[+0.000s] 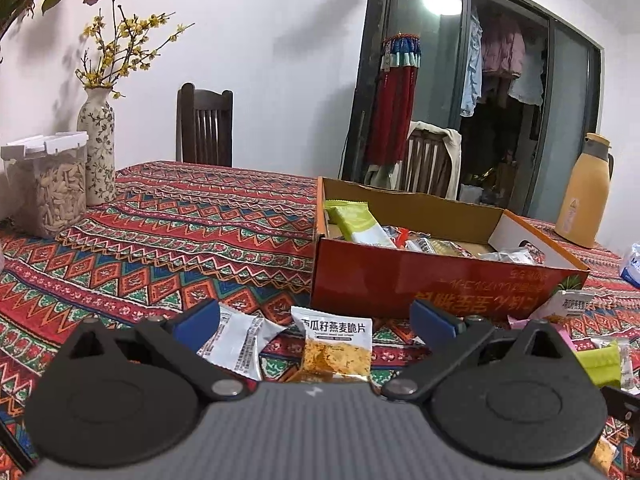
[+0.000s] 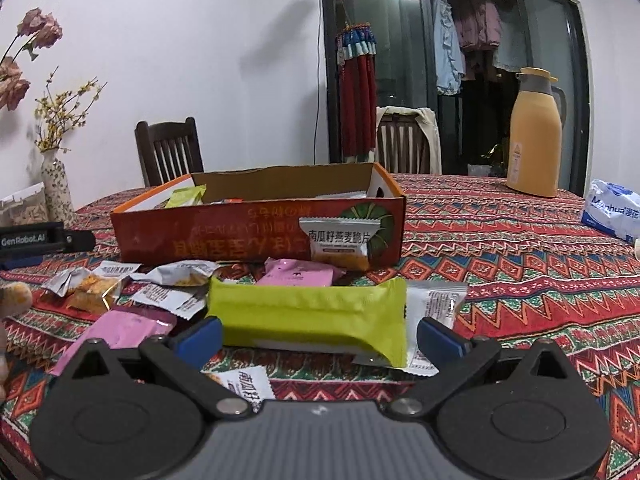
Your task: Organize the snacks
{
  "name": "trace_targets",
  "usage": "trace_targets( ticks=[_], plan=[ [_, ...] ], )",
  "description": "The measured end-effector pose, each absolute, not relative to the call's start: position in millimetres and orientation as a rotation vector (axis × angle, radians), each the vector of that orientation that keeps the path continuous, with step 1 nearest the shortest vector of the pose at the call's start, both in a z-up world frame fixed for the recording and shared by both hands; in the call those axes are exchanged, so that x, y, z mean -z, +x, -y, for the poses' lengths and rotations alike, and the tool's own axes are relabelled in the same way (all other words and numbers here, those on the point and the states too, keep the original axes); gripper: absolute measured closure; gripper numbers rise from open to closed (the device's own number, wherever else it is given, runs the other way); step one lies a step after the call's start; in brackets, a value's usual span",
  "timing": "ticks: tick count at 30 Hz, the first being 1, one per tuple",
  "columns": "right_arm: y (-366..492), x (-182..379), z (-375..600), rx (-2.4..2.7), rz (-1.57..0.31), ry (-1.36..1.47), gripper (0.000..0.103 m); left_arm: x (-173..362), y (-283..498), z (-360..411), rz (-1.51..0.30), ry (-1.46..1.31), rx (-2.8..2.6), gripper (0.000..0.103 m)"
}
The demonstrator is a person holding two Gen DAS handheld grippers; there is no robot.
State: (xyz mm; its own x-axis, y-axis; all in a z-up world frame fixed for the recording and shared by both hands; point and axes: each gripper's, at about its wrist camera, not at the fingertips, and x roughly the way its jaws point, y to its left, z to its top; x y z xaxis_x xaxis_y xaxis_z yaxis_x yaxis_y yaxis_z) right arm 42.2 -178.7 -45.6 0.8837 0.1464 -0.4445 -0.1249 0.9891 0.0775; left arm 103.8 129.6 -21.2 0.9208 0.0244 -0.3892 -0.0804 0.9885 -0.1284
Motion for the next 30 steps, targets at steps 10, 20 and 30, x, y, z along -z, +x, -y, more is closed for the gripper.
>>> trace_targets(
  ticks=[10, 20, 30],
  plan=[
    [47, 40, 193, -0.113, -0.476, 0.093, 0.000, 22, 105, -134, -0.408, -0.177, -0.048, 0.000],
    [51, 41, 206, -0.095, -0.484, 0.120, 0.000, 23, 107, -135, -0.417, -0.185, -0.055, 0.000],
    [58, 45, 201, -0.105, -0.504, 0.085, 0.003, 24, 107, -137, -0.423, -0.201, -0.057, 0.000]
  ],
)
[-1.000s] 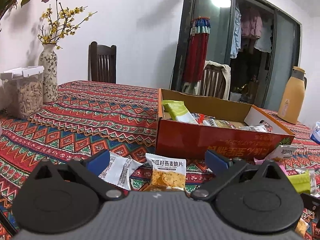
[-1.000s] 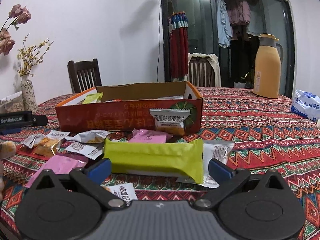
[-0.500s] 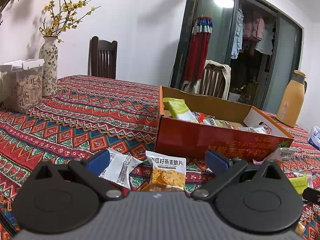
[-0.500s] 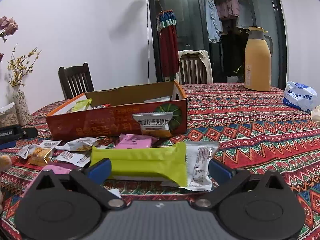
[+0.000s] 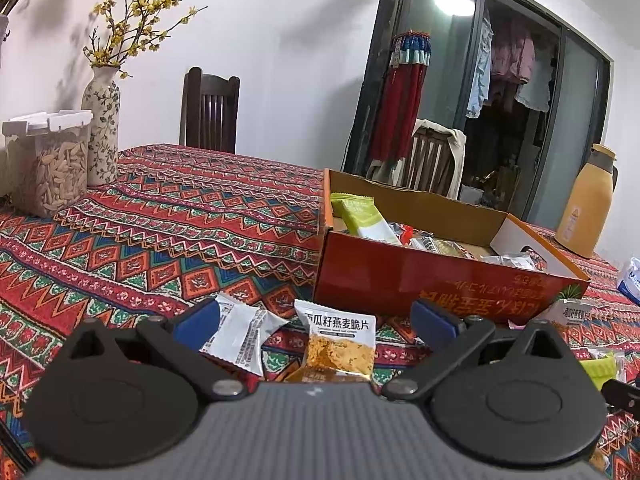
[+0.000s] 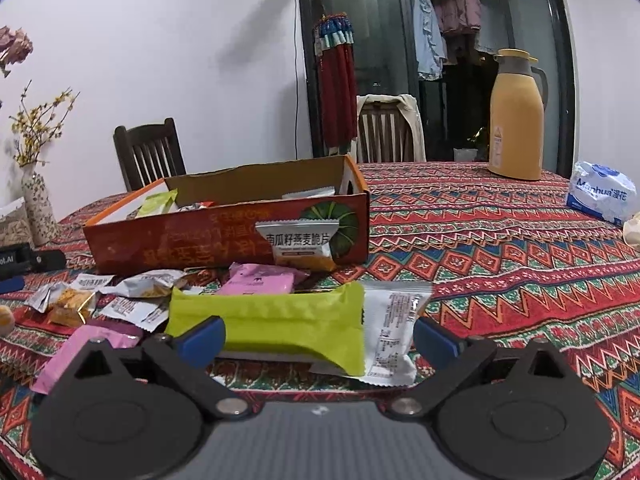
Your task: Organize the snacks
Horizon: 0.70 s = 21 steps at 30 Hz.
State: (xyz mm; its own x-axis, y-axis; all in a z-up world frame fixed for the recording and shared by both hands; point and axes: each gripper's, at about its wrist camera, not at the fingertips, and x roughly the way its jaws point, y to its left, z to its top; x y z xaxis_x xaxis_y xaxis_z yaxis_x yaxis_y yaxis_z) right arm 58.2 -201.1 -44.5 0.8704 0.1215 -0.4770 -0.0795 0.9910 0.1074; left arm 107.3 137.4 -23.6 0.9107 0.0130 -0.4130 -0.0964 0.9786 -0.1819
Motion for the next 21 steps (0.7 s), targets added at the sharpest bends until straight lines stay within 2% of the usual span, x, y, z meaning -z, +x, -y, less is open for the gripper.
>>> trace_targets(
  ticks=[9, 11, 14, 21],
  plan=[
    [67, 37, 211, -0.038, -0.480, 0.075, 0.004, 24, 107, -140, -0.422, -0.215, -0.049, 0.000],
    [72, 32, 221, 0.003, -0.476, 0.087, 0.012, 24, 107, -139, -0.422, -0.216, -0.048, 0.000],
    [86, 29, 235, 0.046, -0.505, 0.104, 0.018, 24, 107, -140, -0.422, -0.216, -0.049, 0.000],
    [112, 41, 234, 0.037, -0.582, 0.131, 0.022, 25, 108, -139, -0.426, -0.220, -0.056, 0.000]
  ],
)
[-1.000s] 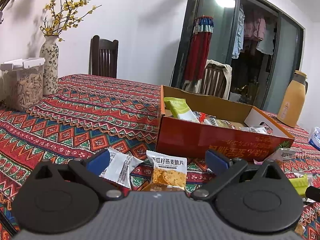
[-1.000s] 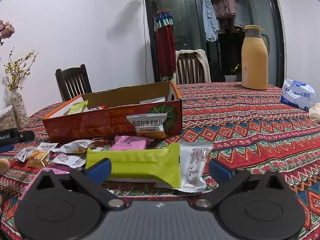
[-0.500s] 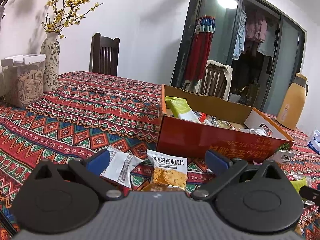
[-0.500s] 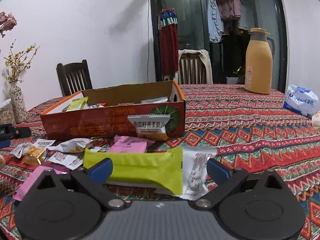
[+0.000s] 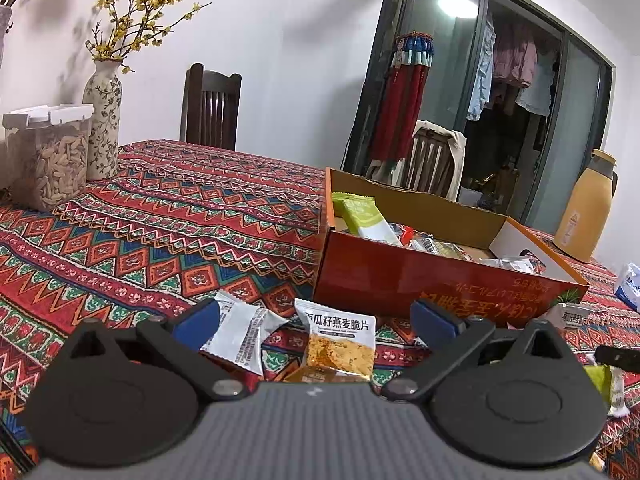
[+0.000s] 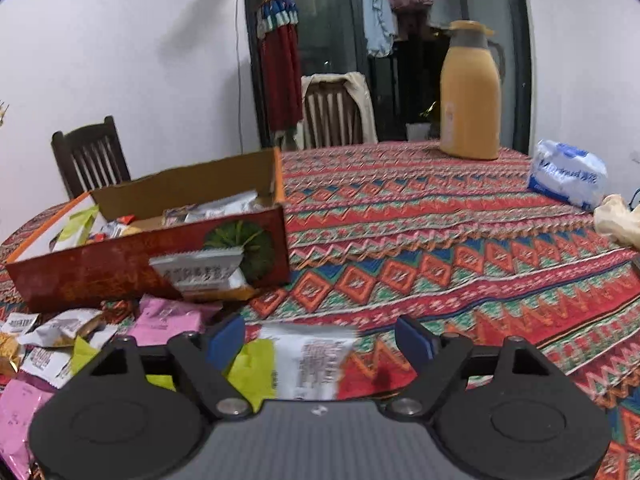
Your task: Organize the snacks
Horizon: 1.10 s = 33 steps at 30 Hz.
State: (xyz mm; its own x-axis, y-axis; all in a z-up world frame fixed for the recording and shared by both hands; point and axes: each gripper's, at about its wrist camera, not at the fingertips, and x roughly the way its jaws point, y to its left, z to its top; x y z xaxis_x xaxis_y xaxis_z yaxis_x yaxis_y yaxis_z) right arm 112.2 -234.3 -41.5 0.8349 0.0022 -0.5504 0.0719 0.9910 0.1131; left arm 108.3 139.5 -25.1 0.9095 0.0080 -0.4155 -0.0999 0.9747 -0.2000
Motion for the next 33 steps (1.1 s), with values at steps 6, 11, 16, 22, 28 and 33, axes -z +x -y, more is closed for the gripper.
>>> trace_targets(
  ticks=[6, 11, 16, 22, 28, 33],
  plan=[
    [116, 47, 226, 0.010, -0.612, 0.111, 0.022, 25, 109, -140, -0.428, -0.222, -0.055, 0.000],
    [120, 49, 220, 0.004, -0.637, 0.078, 0.022, 26, 109, -140, -0.428, -0.223, -0.055, 0.000],
    [120, 50, 220, 0.005, -0.650, 0.072, 0.042, 26, 109, -140, -0.427, -0.226, -0.055, 0.000],
    [118, 52, 219, -0.009, -0.644, 0.063, 0.070, 26, 109, -141, -0.427, -0.226, -0.055, 0.000],
    [112, 51, 219, -0.019, -0.600, 0.070, 0.091, 26, 109, -141, -0.428, -0.225, -0.057, 0.000],
    [103, 47, 216, -0.013, -0.535, 0.052, 0.096, 26, 109, -141, -0.428, -0.224, -0.062, 0.000]
  ],
)
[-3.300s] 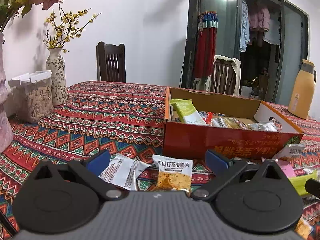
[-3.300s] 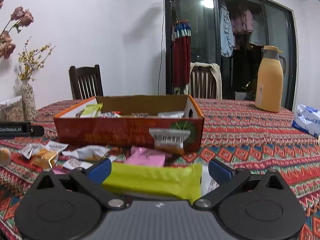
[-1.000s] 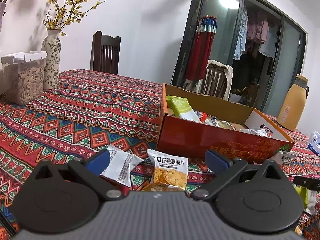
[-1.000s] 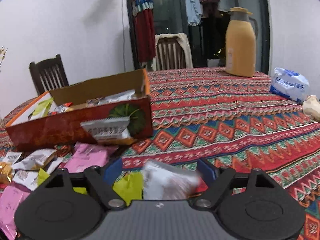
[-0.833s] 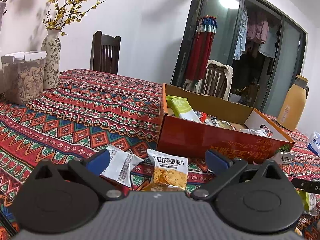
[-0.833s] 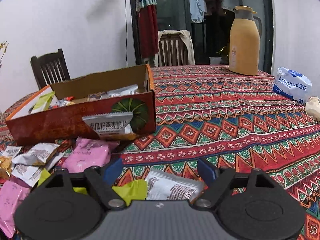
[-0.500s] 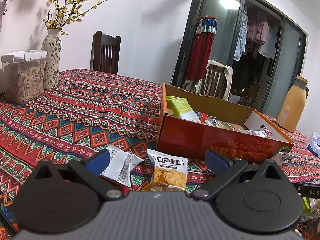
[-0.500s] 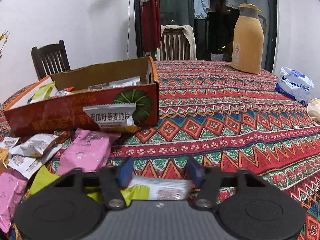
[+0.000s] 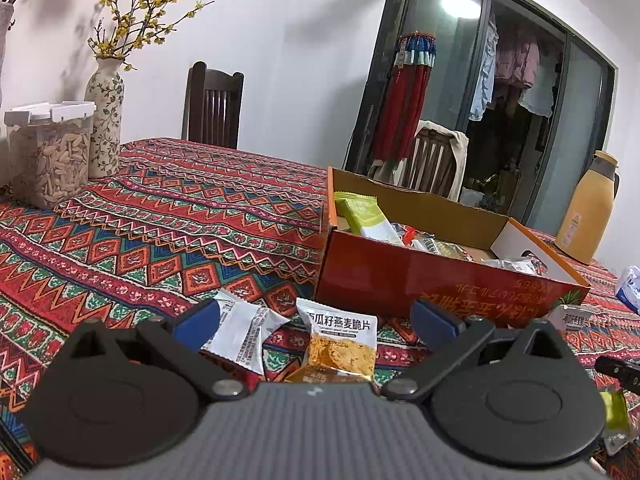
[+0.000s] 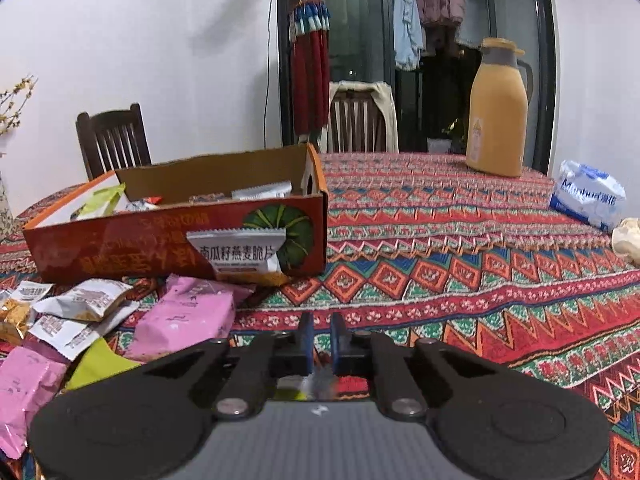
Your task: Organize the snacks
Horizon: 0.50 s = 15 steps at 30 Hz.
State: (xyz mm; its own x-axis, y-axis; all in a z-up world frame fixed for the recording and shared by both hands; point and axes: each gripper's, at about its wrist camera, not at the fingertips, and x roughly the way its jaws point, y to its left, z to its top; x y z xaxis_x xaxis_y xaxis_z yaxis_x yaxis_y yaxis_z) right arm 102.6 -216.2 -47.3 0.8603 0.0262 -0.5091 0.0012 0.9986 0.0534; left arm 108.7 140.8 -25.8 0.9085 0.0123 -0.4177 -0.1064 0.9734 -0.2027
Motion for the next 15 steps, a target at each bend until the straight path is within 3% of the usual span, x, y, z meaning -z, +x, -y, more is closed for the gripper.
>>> trace_targets(
  ticks=[15],
  plan=[
    [77, 41, 217, -0.021, -0.364, 0.068, 0.098, 25, 109, -141, -0.429, -0.224, -0.084, 0.000]
  ],
)
